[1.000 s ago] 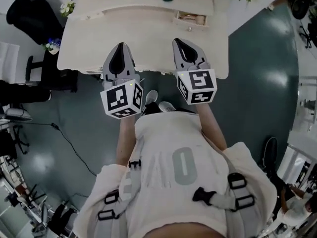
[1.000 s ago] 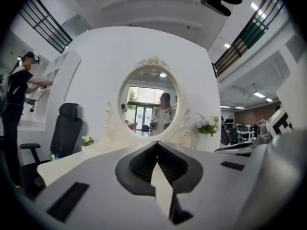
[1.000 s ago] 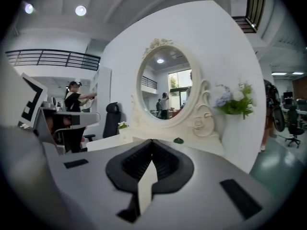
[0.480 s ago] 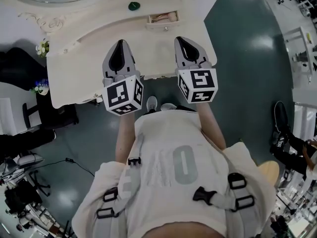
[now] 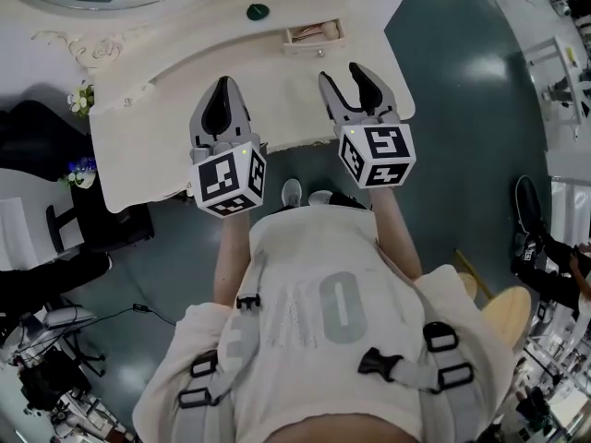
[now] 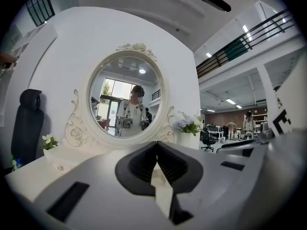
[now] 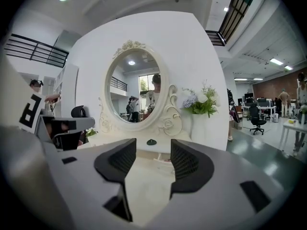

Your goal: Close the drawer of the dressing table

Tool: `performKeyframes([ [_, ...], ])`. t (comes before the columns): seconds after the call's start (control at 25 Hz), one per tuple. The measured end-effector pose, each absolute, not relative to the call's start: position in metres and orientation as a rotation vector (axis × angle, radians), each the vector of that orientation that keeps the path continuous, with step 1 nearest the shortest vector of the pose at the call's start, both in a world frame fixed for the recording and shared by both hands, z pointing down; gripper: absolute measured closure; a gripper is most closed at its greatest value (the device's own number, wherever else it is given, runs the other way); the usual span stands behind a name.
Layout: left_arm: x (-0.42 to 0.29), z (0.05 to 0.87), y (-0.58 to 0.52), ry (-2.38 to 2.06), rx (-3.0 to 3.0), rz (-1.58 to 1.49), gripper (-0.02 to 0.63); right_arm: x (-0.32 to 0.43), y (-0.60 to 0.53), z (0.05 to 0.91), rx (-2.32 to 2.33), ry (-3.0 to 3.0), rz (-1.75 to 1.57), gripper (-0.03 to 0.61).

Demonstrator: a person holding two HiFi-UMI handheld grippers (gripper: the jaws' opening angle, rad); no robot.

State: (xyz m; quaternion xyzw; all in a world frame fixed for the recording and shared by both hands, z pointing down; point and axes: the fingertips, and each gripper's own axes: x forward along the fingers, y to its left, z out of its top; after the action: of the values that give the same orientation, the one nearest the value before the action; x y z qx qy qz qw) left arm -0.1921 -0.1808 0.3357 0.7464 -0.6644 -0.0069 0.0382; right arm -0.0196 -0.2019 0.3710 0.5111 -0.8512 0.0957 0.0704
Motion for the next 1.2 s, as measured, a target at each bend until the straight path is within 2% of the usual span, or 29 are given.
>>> performKeyframes([
  [0.24,-0.222,0.34,-0.18,-2.029,2.293,-0.006,0.595,-0.035,-0.208,0.394,1.516,-2.506,0.375,0.311],
  [0.36,-0.235,0.341,-0.182,-2.049,2.267,-0.014,0.595,-0.032,-0.222,0.41,1.536,-2.451,0.412,0.313],
  [0.44,-0.241,0.342,-0.186,-2.07,2.245,-0.021,0.595,-0.029,-0.235,0.421,1.547,-2.418,0.432,0.347],
  [1.2,-0.251,0.334,-0.227,-2.211,2.139,-0.035,0.594,-0.026,-0.302,0.527,1.415,-2.232,0.541,0.347],
])
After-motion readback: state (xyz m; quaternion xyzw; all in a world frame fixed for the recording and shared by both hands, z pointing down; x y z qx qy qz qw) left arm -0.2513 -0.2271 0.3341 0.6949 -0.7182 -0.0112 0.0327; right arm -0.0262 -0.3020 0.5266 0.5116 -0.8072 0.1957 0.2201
